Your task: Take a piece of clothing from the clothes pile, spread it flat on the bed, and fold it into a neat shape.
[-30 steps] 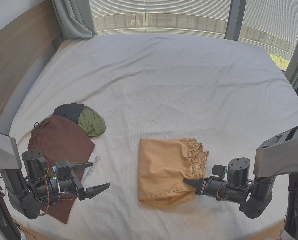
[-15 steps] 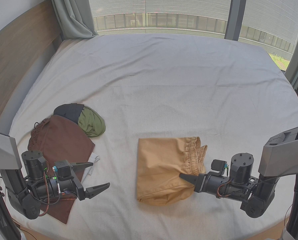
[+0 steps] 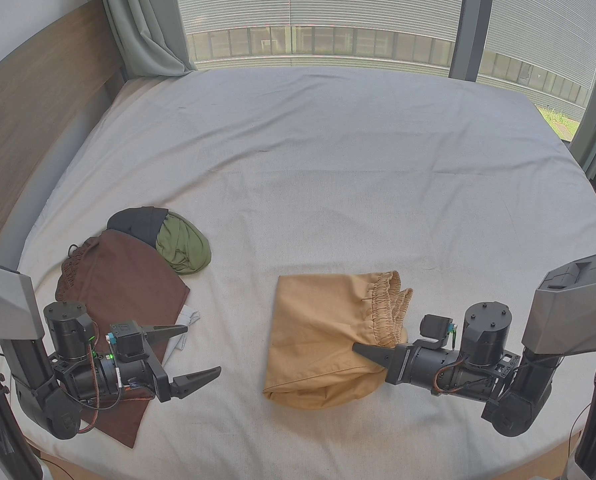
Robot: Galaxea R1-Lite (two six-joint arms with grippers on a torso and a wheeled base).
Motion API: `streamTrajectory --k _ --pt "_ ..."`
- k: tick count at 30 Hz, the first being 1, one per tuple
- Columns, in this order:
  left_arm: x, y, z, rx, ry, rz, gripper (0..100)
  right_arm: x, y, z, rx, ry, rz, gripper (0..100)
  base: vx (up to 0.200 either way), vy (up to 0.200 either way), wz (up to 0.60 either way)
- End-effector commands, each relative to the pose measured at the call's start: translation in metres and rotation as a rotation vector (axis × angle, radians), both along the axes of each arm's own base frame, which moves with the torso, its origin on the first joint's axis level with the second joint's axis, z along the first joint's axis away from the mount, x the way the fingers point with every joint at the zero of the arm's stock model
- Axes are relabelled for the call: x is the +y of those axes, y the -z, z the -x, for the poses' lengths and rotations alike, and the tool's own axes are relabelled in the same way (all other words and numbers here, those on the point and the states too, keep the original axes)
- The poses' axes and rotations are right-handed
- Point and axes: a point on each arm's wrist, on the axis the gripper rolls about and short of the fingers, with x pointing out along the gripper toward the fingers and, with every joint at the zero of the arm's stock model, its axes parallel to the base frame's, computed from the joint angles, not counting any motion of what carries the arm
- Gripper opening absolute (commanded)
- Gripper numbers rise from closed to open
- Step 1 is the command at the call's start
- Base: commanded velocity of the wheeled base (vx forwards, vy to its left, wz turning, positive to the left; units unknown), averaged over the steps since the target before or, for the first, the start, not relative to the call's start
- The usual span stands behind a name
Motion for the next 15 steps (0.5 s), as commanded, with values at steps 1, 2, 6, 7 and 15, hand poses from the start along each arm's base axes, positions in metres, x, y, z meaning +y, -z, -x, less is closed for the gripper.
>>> streamTrajectory --k 1,2,6,7,15 --pt "0.000 0.000 0.000 0.000 0.001 0.000 100 0.001 -0.010 0.001 -0.028 -0.022 -0.022 0 0.000 0.000 0.00" --pt "0.000 0.000 0.000 0.002 0.001 -0.001 100 0.001 -0.012 0.001 -0.035 -0.030 -0.027 0 0.000 0.000 0.00" --pt "0.000 0.000 0.000 0.000 0.002 0.000 100 0.001 -0.018 0.002 -0.059 -0.042 -0.031 0 0.000 0.000 0.00" --pt "0.000 0.000 0.000 0.000 0.001 0.000 100 0.001 -0.018 0.002 -0.065 -0.044 -0.026 0 0.000 0.000 0.00" --pt "-0.001 0.000 0.000 0.000 0.002 0.000 100 0.000 -0.020 0.001 -0.074 -0.091 -0.035 0 0.000 0.000 0.00"
